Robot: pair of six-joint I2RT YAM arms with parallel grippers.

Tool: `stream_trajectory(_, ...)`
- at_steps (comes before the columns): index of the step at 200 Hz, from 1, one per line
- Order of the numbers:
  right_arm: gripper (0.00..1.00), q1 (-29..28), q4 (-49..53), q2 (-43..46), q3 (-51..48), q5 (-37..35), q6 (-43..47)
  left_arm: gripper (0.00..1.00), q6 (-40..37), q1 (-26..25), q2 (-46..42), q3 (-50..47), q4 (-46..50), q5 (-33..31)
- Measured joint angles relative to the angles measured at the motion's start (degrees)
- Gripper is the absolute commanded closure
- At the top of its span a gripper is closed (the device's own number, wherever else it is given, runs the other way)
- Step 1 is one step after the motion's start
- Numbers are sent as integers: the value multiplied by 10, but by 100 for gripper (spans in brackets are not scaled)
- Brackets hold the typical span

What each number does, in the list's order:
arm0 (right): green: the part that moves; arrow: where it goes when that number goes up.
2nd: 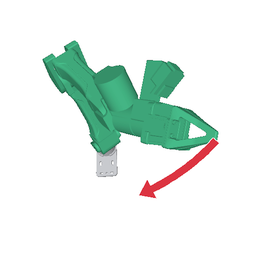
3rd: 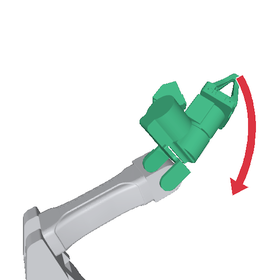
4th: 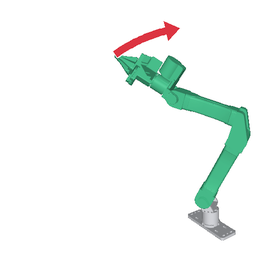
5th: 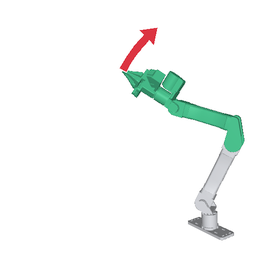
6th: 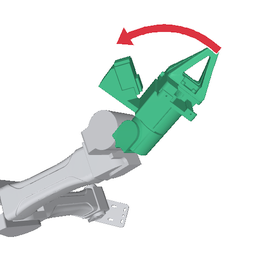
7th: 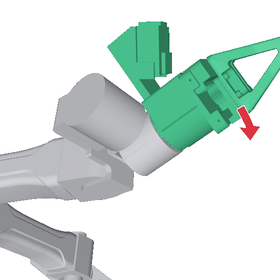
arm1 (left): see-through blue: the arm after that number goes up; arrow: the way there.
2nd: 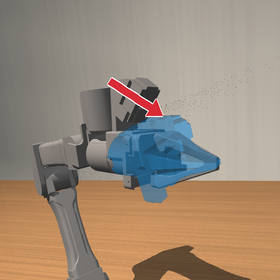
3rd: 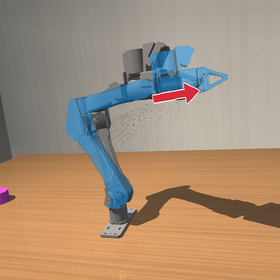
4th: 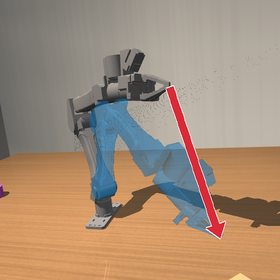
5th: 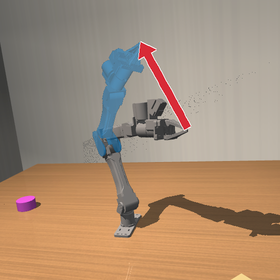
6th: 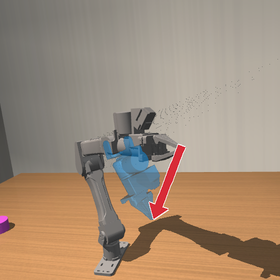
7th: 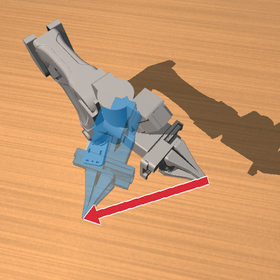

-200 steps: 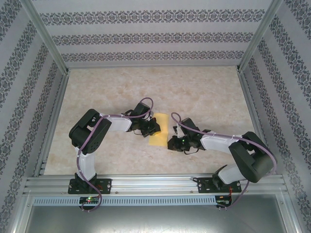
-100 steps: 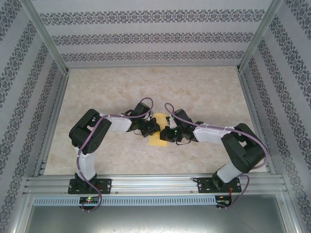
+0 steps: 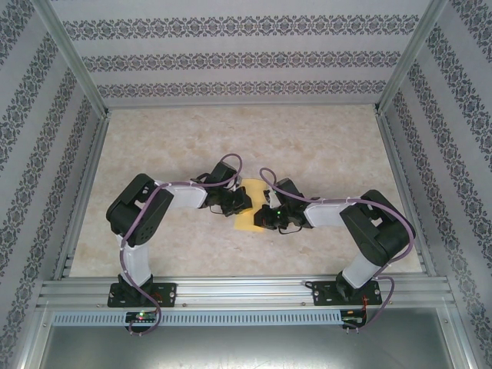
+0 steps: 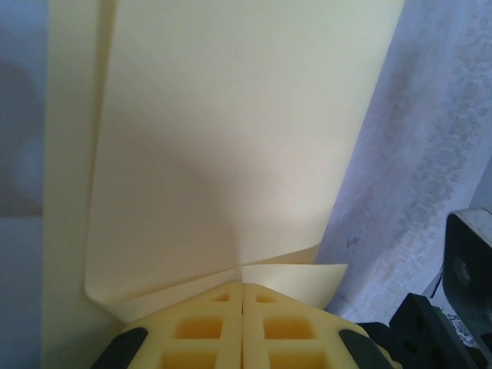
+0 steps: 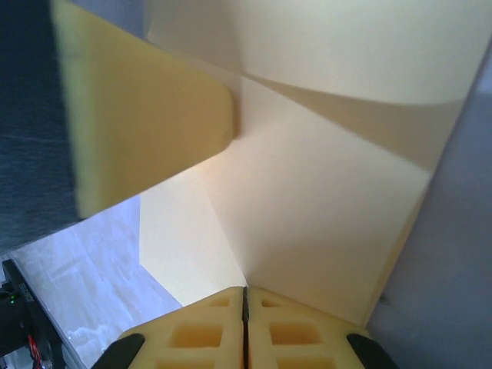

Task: Fold a paper plane with a square sheet of paper (pick it up from the middle)
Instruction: Fold the triangle a second time at the center of the table.

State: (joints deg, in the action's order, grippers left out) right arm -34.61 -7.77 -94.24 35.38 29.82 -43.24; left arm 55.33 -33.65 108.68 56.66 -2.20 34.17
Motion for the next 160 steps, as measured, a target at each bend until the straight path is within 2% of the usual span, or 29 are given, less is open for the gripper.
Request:
stream_trajectory(42,92,0,0,0,0,0,-2,91,2,-5,-2,-6,-8,18)
stream_trajectory(69,92,0,-5,0,-3,0,-4,95,2,-8,14,2,1,23)
stream_trajectory(106,98,0,-17,2,-10,0,-5,96,-1,-7,15,15,30,11)
stream_trajectory(160,100,0,-27,1,-12,-6,-3,95,-13,18,10,10,44,23)
